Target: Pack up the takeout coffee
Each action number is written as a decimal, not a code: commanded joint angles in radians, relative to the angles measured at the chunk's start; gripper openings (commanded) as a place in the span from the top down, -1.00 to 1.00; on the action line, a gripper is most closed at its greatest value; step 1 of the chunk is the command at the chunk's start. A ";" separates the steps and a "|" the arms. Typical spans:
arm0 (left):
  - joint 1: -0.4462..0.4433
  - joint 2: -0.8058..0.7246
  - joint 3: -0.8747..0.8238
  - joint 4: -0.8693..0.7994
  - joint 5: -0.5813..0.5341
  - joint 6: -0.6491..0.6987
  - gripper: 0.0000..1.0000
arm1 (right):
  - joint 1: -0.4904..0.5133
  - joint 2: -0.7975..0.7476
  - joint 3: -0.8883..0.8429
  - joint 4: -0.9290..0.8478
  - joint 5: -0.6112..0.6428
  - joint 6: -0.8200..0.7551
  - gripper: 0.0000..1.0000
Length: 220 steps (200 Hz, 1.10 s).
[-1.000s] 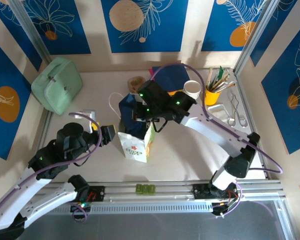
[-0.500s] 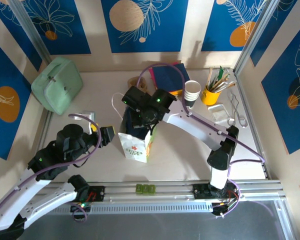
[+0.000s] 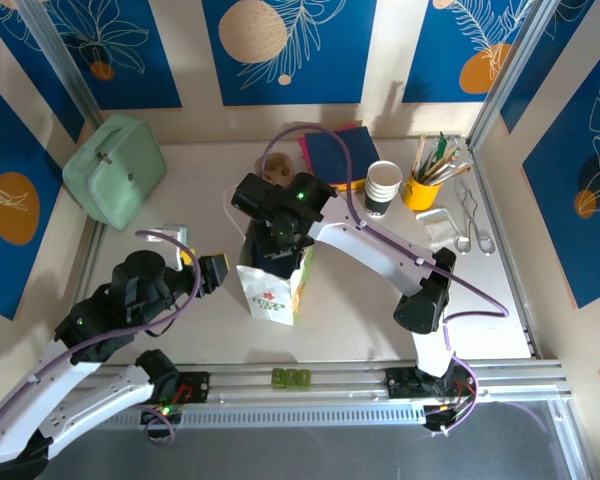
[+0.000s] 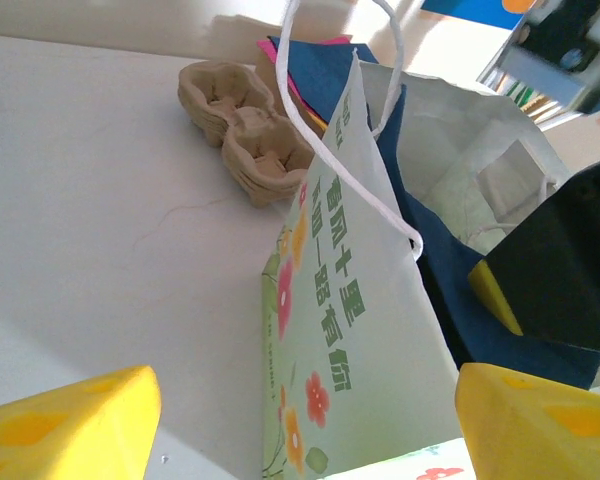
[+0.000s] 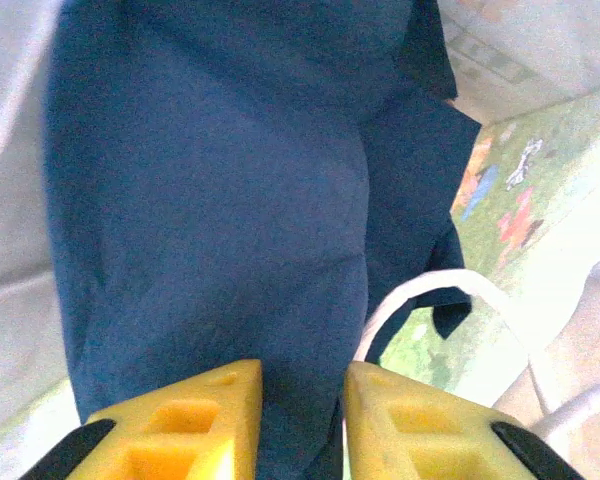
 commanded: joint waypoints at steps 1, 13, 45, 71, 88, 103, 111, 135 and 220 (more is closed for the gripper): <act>0.007 -0.014 0.000 -0.008 -0.021 -0.014 -0.55 | 0.006 -0.004 0.080 -0.038 0.006 -0.017 0.34; 0.007 -0.018 -0.002 -0.010 -0.026 -0.016 -0.56 | 0.002 -0.006 0.108 -0.039 0.014 -0.029 0.29; 0.006 -0.023 -0.008 -0.014 -0.028 -0.020 -0.56 | -0.022 -0.013 0.139 -0.005 -0.022 -0.051 0.29; 0.007 -0.021 -0.010 -0.009 -0.030 -0.023 -0.55 | -0.050 -0.033 0.070 0.122 -0.134 -0.076 0.35; 0.007 -0.019 -0.008 -0.009 -0.029 -0.022 -0.55 | -0.064 -0.046 0.011 0.221 -0.210 -0.086 0.39; 0.007 -0.021 -0.006 -0.012 -0.031 -0.022 -0.54 | -0.075 -0.047 -0.041 0.288 -0.240 -0.081 0.46; 0.006 -0.023 -0.004 -0.015 -0.032 -0.024 -0.54 | -0.084 -0.043 -0.058 0.304 -0.243 -0.076 0.49; 0.007 -0.030 0.000 -0.026 -0.033 -0.025 -0.53 | -0.101 -0.019 -0.101 0.315 -0.199 -0.071 0.51; 0.007 -0.028 0.006 -0.035 -0.037 -0.019 -0.53 | -0.086 0.002 -0.049 0.269 -0.172 -0.088 0.34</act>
